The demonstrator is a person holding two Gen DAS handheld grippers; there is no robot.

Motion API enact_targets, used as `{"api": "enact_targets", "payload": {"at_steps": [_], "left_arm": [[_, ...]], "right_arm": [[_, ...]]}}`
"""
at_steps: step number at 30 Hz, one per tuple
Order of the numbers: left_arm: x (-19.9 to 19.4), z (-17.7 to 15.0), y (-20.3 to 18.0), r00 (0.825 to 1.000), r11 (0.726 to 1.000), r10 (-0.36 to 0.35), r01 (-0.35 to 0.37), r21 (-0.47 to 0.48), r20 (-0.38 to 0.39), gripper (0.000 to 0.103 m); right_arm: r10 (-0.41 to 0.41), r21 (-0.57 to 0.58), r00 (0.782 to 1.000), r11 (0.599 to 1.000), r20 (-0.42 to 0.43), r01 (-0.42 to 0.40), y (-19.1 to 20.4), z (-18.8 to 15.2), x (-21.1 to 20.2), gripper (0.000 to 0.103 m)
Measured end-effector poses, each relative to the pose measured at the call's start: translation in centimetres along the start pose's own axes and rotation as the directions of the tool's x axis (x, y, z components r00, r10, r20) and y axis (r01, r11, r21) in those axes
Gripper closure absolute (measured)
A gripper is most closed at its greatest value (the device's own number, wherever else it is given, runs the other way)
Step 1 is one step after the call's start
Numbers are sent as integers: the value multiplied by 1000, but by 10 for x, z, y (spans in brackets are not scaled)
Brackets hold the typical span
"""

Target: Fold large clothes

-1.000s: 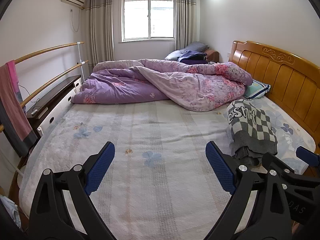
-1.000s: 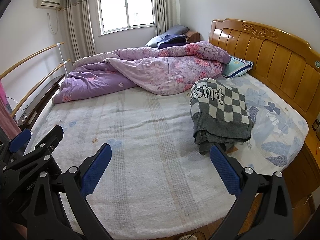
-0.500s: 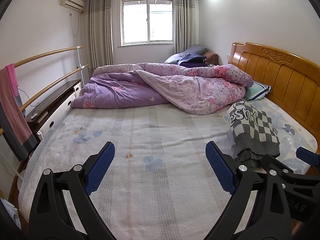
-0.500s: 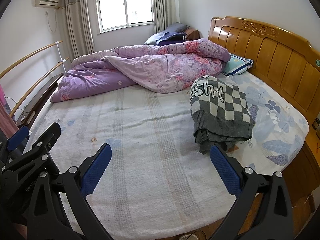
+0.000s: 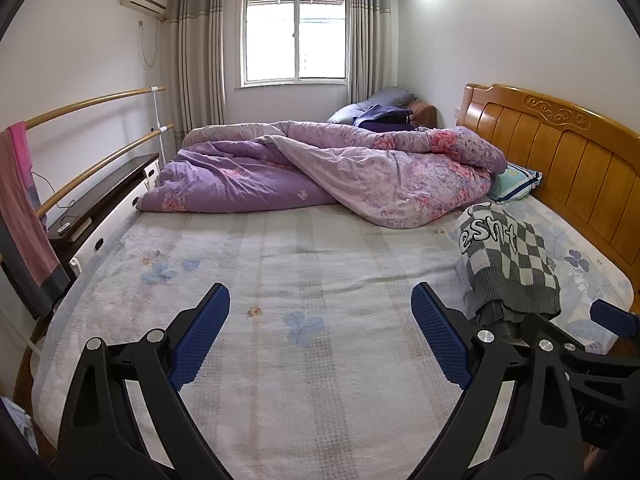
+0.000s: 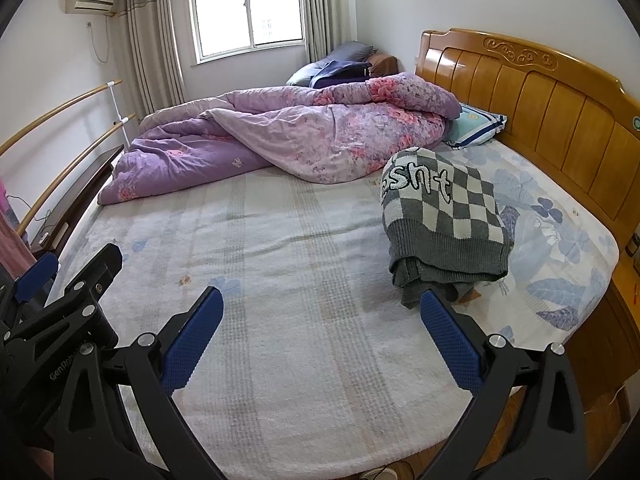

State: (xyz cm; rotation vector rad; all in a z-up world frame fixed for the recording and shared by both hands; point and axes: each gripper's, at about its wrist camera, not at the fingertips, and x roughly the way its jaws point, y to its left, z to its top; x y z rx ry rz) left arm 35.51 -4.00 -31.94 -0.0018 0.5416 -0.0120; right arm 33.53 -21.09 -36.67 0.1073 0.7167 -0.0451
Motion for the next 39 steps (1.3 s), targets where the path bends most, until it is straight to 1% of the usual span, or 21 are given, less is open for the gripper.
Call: {"api": "enact_targets", "payload": {"at_steps": [11, 23, 33, 36, 39], "left_arm": [[7, 0, -1, 1000, 1000, -2, 2, 12, 3, 11], [5, 0, -2, 1000, 1000, 0, 0, 9, 2, 11], [13, -5, -2, 1000, 1000, -1, 2, 6, -5, 11], [18, -8, 3, 1000, 1000, 3, -3, -7, -14, 11], [23, -13, 15, 1000, 999, 20, -21, -25, -22, 10]], "right_arm": [[-4, 1, 1000, 1000, -4, 4, -2, 1, 1, 8], [-7, 5, 1000, 1000, -7, 7, -2, -1, 2, 8], [-7, 6, 1000, 1000, -16, 7, 0, -3, 7, 8], [-1, -2, 1000, 1000, -23, 1, 6, -4, 12, 8], [15, -16, 999, 1000, -33, -15, 17, -2, 21, 8]]}}
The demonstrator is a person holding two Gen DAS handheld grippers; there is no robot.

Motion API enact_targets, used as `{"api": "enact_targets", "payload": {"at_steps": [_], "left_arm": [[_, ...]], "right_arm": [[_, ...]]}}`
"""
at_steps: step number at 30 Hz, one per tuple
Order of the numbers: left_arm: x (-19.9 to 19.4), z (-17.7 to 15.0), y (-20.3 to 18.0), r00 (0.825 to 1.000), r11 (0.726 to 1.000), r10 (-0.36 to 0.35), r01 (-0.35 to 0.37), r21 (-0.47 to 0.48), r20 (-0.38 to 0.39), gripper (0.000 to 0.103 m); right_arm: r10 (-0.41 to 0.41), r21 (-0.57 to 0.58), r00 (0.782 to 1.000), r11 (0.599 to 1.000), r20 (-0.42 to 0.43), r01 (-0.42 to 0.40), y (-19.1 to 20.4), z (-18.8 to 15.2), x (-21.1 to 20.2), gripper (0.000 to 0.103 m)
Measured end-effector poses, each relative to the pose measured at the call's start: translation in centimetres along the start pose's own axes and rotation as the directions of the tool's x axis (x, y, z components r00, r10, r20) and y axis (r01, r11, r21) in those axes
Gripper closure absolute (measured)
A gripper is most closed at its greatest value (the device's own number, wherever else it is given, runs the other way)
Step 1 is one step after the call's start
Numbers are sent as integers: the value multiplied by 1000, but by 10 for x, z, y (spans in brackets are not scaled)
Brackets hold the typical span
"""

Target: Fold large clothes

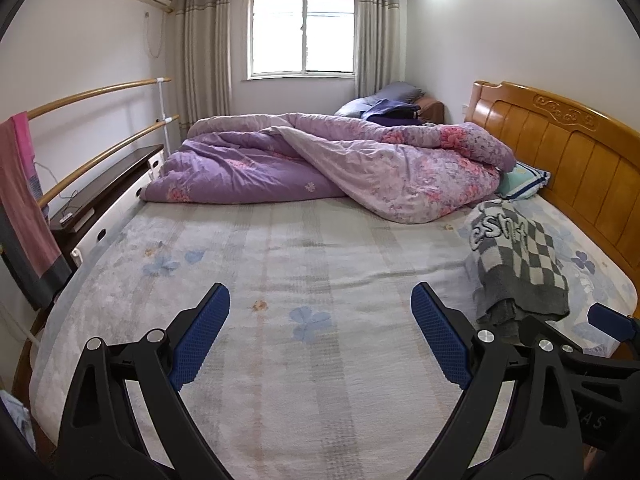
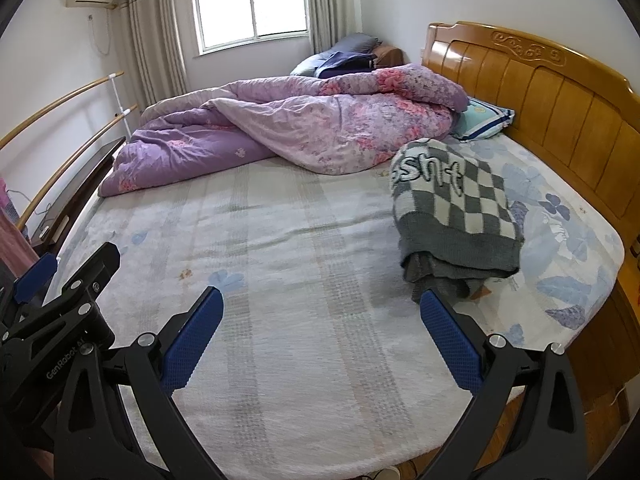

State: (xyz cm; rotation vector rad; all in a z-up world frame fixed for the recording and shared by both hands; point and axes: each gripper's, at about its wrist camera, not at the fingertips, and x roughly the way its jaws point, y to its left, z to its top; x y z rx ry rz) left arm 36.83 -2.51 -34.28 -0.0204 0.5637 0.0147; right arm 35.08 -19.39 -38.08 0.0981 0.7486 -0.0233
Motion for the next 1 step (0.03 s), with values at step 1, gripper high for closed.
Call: {"api": "enact_targets", "payload": {"at_steps": [1], "left_arm": [[2, -1, 7, 1000, 1000, 6, -6, -8, -6, 10]], "right_arm": [[8, -3, 1000, 1000, -6, -8, 4, 0, 4, 8]]}}
